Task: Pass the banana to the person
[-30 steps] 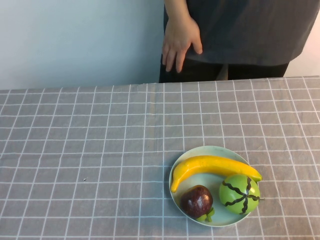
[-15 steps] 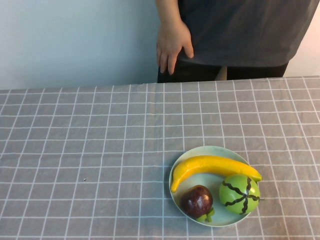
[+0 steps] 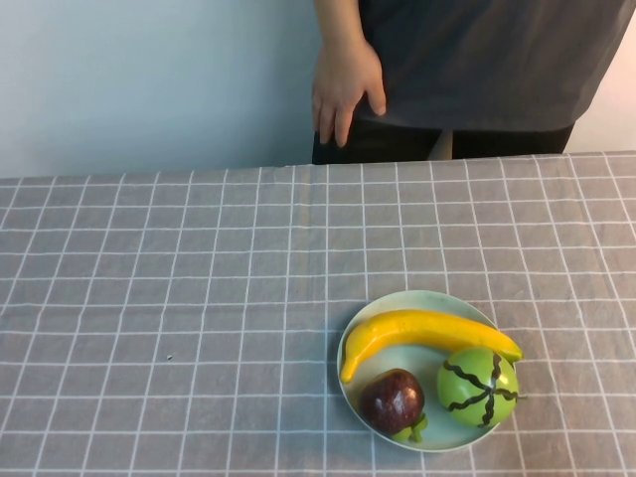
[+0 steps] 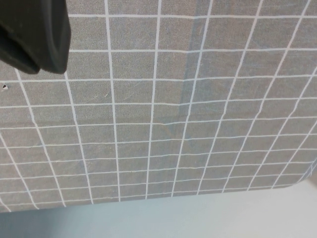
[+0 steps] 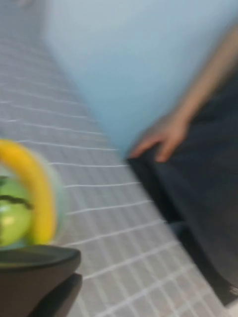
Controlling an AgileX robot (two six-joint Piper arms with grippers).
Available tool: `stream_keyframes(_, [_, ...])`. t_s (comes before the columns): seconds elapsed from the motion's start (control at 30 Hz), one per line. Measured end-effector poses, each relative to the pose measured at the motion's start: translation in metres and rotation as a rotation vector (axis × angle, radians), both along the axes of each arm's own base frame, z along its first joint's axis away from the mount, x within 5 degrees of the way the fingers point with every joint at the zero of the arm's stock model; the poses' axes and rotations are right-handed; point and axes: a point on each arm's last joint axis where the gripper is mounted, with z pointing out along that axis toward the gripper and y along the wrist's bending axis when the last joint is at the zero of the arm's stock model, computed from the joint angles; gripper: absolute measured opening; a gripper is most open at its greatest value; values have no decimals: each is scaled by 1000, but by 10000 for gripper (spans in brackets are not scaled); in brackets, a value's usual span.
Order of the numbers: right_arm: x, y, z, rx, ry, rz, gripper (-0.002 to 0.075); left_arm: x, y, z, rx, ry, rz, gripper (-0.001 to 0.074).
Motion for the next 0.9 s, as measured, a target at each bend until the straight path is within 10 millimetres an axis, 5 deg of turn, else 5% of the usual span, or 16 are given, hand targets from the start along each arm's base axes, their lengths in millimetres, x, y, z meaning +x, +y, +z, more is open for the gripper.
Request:
stream_keyframes(0.23, [45, 3, 68, -430, 435, 268, -2, 0, 0, 0, 0, 0, 0, -4])
stream_keyframes(0.43, [98, 4, 116, -593, 517, 396, -2, 0, 0, 0, 0, 0, 0, -5])
stream_keyframes(0.67, [149, 49, 123, -740, 465, 623, -2, 0, 0, 0, 0, 0, 0, -5])
stream_keyframes(0.9, [185, 121, 90, -1055, 460, 902, 20, 0, 0, 0, 0, 0, 0, -4])
